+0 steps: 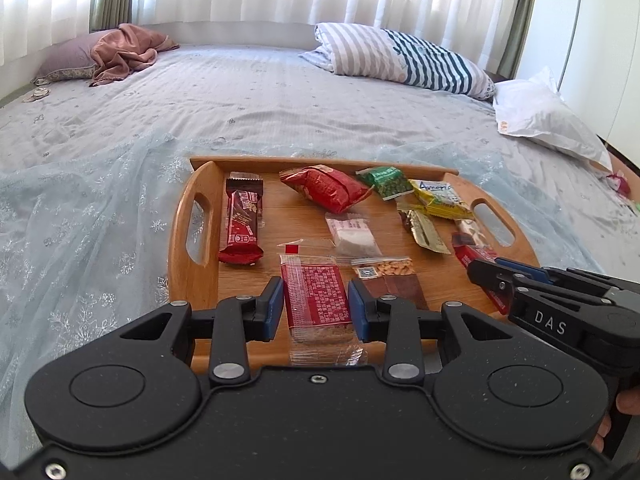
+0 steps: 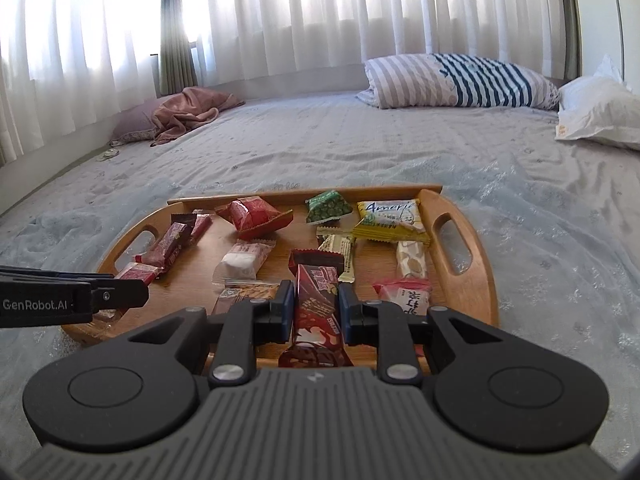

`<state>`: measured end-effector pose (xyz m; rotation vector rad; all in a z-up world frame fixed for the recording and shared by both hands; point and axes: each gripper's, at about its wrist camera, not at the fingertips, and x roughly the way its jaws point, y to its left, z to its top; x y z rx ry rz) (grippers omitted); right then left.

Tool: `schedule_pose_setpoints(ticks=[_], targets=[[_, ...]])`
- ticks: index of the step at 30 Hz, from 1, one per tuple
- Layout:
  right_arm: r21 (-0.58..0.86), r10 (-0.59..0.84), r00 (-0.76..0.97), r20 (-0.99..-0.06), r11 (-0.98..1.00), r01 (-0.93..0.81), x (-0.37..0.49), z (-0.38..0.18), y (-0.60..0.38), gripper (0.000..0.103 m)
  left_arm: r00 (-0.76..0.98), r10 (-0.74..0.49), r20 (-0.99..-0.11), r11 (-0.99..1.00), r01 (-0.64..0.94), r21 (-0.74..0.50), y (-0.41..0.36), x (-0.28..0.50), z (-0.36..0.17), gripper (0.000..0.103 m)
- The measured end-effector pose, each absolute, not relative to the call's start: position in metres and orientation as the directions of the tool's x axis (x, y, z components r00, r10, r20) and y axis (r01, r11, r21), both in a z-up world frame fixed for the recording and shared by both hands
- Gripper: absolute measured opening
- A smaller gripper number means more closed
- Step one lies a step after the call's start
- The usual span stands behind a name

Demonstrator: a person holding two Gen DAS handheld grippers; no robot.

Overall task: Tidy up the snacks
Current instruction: 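Carry the red wafer pack in left gripper to tray while right gripper carries the chocolate bar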

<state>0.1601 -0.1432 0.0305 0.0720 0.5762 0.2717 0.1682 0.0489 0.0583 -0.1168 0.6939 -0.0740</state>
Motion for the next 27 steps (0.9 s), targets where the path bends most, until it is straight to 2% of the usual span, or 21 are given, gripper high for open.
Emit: schedule_pose_setpoints(ticks=[5, 12, 27], targets=[[0.185, 0.273, 0.774, -0.571, 0.962, -0.203, 0.181, 0.017, -0.141, 0.028, 0.750, -0.092, -0.655, 0.992, 0.016, -0.121, 0.051, 0.184, 0.046, 0.033], [0.188, 0.258, 0.773, -0.579, 0.965, -0.181, 0.189, 0.007, -0.136, 0.028, 0.744, -0.081, -0.663, 0.992, -0.008, -0.129, 0.058, 0.197, 0.034, 0.033], [0.086, 0.185, 0.808, -0.560, 0.982, -0.165, 0.186, -0.005, -0.124, 0.027, 0.742, -0.041, -0.669, 0.996, -0.025, -0.089, 0.057, 0.209, 0.020, 0.033]])
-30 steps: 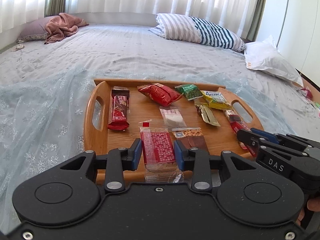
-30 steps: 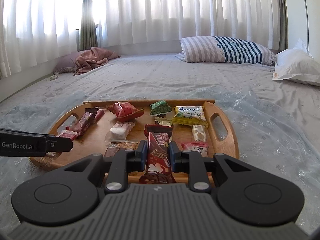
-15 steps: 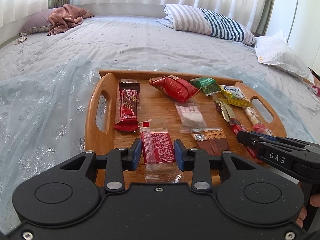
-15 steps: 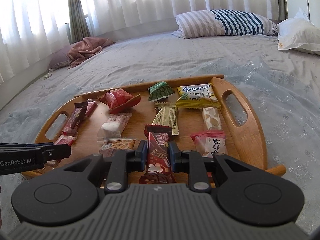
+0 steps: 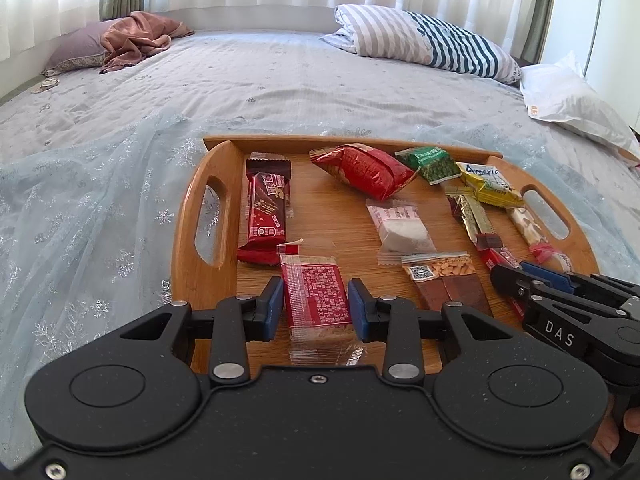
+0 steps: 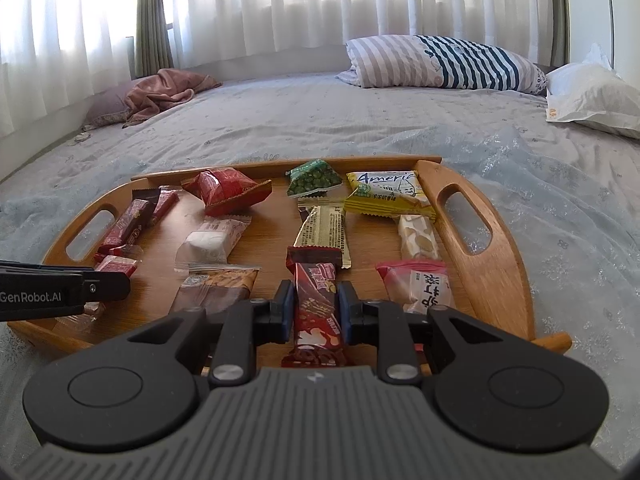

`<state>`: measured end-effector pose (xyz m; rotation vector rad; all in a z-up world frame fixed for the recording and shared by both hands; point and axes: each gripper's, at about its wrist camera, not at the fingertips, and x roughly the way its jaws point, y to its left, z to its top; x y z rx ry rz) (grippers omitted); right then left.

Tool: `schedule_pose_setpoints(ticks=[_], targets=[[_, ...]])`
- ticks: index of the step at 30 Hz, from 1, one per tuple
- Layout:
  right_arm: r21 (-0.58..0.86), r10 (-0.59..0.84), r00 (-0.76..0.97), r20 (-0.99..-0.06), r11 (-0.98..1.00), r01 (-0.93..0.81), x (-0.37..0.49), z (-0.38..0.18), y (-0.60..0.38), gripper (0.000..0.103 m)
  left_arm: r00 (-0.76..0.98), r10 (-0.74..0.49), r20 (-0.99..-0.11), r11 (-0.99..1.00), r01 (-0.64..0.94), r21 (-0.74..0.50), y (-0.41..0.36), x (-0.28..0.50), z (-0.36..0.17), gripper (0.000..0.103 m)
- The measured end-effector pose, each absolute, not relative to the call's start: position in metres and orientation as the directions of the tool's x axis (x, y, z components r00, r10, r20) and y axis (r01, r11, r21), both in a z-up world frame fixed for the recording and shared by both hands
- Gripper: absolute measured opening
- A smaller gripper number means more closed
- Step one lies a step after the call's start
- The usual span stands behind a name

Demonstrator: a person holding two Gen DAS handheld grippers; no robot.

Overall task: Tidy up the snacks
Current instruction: 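Carry the red wafer pack in left gripper to tray while right gripper carries the chocolate bar, then open the left gripper on the red wafer pack while the right gripper releases the chocolate bar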

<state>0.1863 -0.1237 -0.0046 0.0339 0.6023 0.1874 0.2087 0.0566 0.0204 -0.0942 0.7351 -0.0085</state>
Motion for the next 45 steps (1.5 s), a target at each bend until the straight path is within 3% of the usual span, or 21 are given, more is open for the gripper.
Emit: schedule_pose_setpoints(ticks=[10, 15, 30, 32, 45], targets=[[0.080, 0.183, 0.810, -0.557, 0.983, -0.167, 0.187, -0.005, -0.123, 0.030, 0.750, -0.020, -0.661, 0.998, -0.027, -0.060, 0.056, 0.211, 0.014, 0.034], [0.078, 0.182, 0.809, -0.558, 0.983, -0.167, 0.188, -0.006, -0.122, 0.037, 0.753, -0.011, -0.658, 0.998, -0.033, -0.055, 0.056, 0.212, 0.014, 0.034], [0.048, 0.176, 0.835, -0.521, 0.983, -0.177, 0.183, 0.008, -0.125, 0.049, 0.765, -0.004, -0.645, 0.996, -0.054, -0.071, 0.059, 0.205, 0.025, 0.070], [0.046, 0.174, 0.840, -0.515, 0.983, -0.176, 0.182, 0.010, -0.125, 0.052, 0.772, -0.005, -0.635, 0.996, -0.055, -0.074, 0.058, 0.202, 0.030, 0.080], [0.041, 0.172, 0.872, -0.459, 0.984, -0.172, 0.157, 0.031, -0.139, 0.079, 0.791, -0.004, -0.612, 0.996, -0.048, -0.069, 0.049, 0.174, 0.054, 0.098]])
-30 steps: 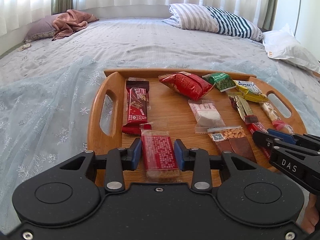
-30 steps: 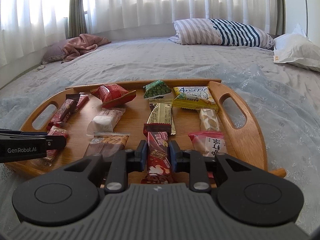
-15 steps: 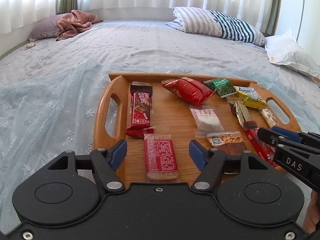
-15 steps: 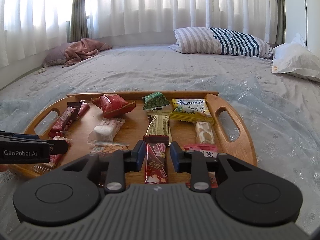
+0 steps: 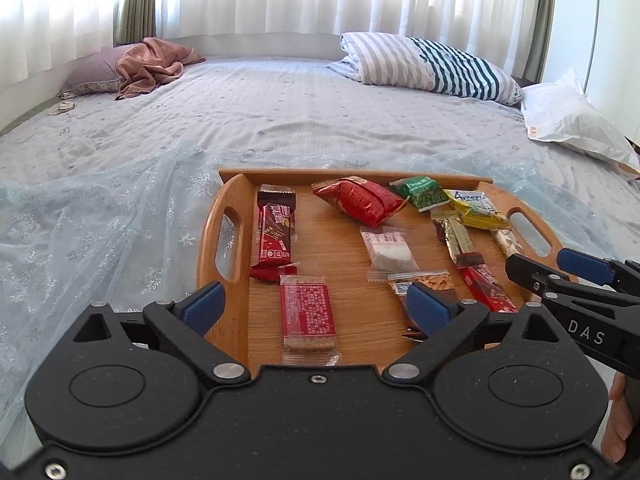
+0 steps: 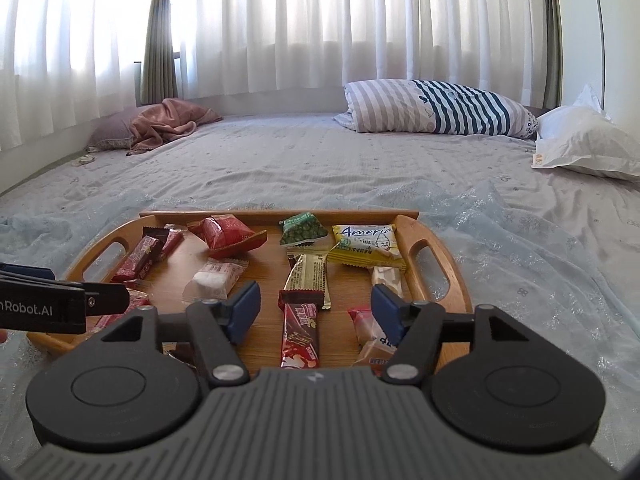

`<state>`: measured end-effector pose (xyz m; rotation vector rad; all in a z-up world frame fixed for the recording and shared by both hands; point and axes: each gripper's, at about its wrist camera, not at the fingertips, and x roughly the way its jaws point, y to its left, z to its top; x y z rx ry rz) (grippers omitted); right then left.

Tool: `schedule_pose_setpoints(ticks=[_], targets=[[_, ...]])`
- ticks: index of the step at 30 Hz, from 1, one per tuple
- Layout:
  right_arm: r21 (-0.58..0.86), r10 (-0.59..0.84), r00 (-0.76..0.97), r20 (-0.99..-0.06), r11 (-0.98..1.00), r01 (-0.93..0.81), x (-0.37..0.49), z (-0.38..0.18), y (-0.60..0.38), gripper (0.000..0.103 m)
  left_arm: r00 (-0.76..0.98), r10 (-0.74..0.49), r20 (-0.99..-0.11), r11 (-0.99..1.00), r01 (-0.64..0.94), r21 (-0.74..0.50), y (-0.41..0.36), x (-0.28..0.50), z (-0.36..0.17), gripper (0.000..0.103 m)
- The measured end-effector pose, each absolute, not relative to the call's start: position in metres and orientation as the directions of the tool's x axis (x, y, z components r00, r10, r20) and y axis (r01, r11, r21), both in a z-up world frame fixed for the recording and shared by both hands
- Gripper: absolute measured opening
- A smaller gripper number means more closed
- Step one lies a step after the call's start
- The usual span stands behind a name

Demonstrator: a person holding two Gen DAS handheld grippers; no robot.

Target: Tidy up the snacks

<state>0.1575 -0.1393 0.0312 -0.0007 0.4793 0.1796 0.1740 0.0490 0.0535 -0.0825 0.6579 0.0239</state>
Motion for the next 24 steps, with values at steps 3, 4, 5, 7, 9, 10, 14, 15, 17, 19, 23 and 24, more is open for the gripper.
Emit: schedule_pose_setpoints(ticks=[3, 4, 5, 7, 9, 10, 14, 15, 17, 19, 23, 24], targets=[[0.047, 0.173, 0.878, -0.446, 0.984, -0.170, 0.151, 0.036, -0.145, 0.086, 0.790, -0.002, -0.613, 0.996, -0.052, -0.071, 0.047, 0.168, 0.057, 0.100], [0.047, 0.173, 0.880, -0.443, 0.984, -0.170, 0.149, 0.038, -0.147, 0.086, 0.790, -0.001, -0.613, 0.996, -0.053, -0.071, 0.046, 0.166, 0.058, 0.100], [0.045, 0.172, 0.881, -0.440, 0.984, -0.170, 0.146, 0.039, -0.148, 0.088, 0.790, 0.000, -0.613, 0.996, -0.054, -0.071, 0.045, 0.164, 0.059, 0.100], [0.039, 0.169, 0.884, -0.436, 0.985, -0.169, 0.142, 0.041, -0.151, 0.089, 0.790, 0.003, -0.613, 0.996, -0.057, -0.068, 0.043, 0.160, 0.059, 0.101], [0.036, 0.165, 0.887, -0.432, 0.986, -0.166, 0.137, 0.042, -0.153, 0.090, 0.789, 0.007, -0.614, 0.996, -0.058, -0.062, 0.042, 0.155, 0.060, 0.101], [0.037, 0.163, 0.888, -0.430, 0.986, -0.164, 0.135, 0.042, -0.154, 0.090, 0.788, 0.009, -0.615, 0.997, -0.057, -0.058, 0.041, 0.153, 0.060, 0.101], [0.057, 0.174, 0.885, -0.432, 0.985, -0.165, 0.127, 0.042, -0.161, 0.091, 0.791, 0.022, -0.611, 0.998, -0.055, -0.035, 0.035, 0.142, 0.063, 0.102], [0.061, 0.177, 0.884, -0.433, 0.984, -0.167, 0.125, 0.042, -0.162, 0.091, 0.792, 0.022, -0.610, 0.998, -0.054, -0.034, 0.034, 0.140, 0.064, 0.102], [0.061, 0.182, 0.883, -0.434, 0.983, -0.172, 0.120, 0.042, -0.164, 0.092, 0.793, 0.017, -0.608, 0.998, -0.051, -0.038, 0.031, 0.133, 0.066, 0.102], [0.053, 0.179, 0.885, -0.430, 0.983, -0.173, 0.115, 0.041, -0.166, 0.092, 0.791, 0.014, -0.611, 0.998, -0.047, -0.038, 0.028, 0.128, 0.067, 0.102], [0.046, 0.183, 0.888, -0.422, 0.983, -0.180, 0.103, 0.042, -0.169, 0.095, 0.785, 0.018, -0.620, 0.999, -0.046, -0.029, 0.021, 0.117, 0.069, 0.102], [0.046, 0.184, 0.888, -0.421, 0.982, -0.181, 0.100, 0.042, -0.170, 0.095, 0.782, 0.016, -0.623, 0.999, -0.045, -0.031, 0.019, 0.113, 0.070, 0.102]])
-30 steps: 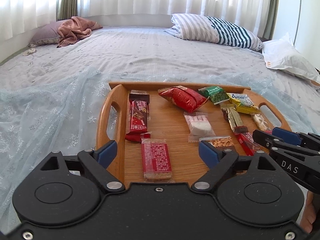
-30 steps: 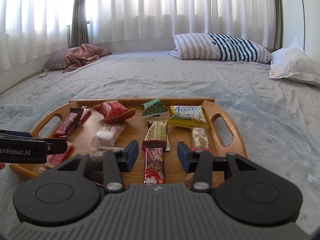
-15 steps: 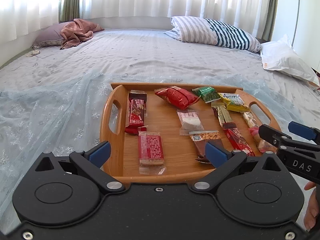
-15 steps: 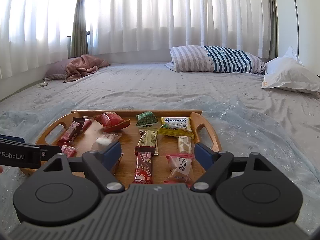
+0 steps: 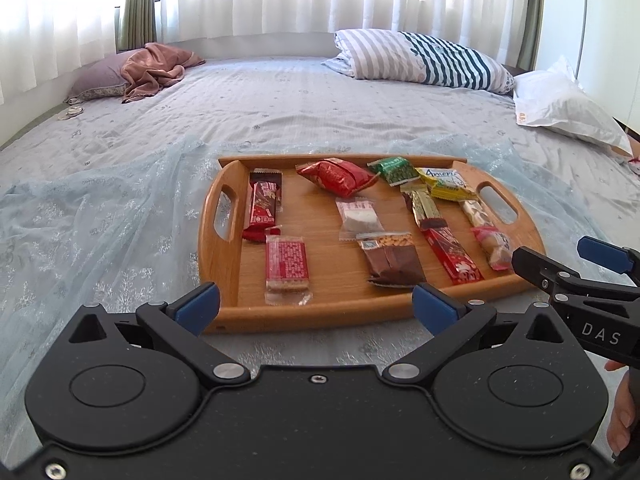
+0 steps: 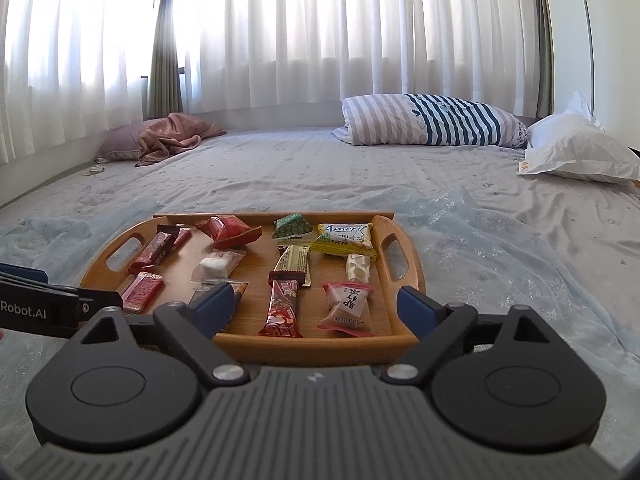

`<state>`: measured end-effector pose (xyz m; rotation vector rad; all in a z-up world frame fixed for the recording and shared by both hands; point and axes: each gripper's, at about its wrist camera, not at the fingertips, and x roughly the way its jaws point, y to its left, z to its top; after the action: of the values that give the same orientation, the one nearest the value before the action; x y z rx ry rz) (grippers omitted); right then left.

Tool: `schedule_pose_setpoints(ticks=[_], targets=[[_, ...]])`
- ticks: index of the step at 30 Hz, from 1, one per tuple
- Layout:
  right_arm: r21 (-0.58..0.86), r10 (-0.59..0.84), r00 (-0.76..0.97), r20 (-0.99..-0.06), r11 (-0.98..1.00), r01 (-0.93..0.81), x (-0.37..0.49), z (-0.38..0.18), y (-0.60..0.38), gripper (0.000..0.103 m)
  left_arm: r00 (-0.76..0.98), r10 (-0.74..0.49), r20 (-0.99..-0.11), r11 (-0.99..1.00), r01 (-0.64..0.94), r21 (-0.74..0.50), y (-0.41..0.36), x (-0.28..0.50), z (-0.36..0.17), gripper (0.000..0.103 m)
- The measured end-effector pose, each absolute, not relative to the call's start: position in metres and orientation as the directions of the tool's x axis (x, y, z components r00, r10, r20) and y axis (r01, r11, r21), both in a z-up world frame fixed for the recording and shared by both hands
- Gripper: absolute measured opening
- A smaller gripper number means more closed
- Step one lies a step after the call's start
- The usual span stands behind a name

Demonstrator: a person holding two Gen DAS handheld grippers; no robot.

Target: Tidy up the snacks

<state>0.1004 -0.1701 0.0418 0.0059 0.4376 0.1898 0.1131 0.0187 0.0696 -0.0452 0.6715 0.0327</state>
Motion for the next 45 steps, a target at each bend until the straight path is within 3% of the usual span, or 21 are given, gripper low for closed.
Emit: schedule_pose_setpoints(ticks=[14, 33, 45], targets=[[0.059, 0.180, 0.879, -0.442, 0.983, -0.172, 0.076, 0.027, -0.185, 0.099, 0.759, 0.019, -0.651, 0.992, -0.094, -0.081, 0.019, 0.082, 0.063, 0.102], [0.018, 0.141, 0.824, -0.549, 0.987, -0.158, 0.076, -0.020, -0.176, 0.102, 0.714, 0.070, -0.696, 0.994, -0.107, -0.009, 0.015, 0.091, 0.004, 0.102], [-0.003, 0.128, 0.830, -0.543, 0.988, -0.154, 0.078, -0.028, -0.173, 0.103, 0.731, 0.062, -0.680, 0.995, -0.101, -0.017, 0.017, 0.091, -0.003, 0.103]])
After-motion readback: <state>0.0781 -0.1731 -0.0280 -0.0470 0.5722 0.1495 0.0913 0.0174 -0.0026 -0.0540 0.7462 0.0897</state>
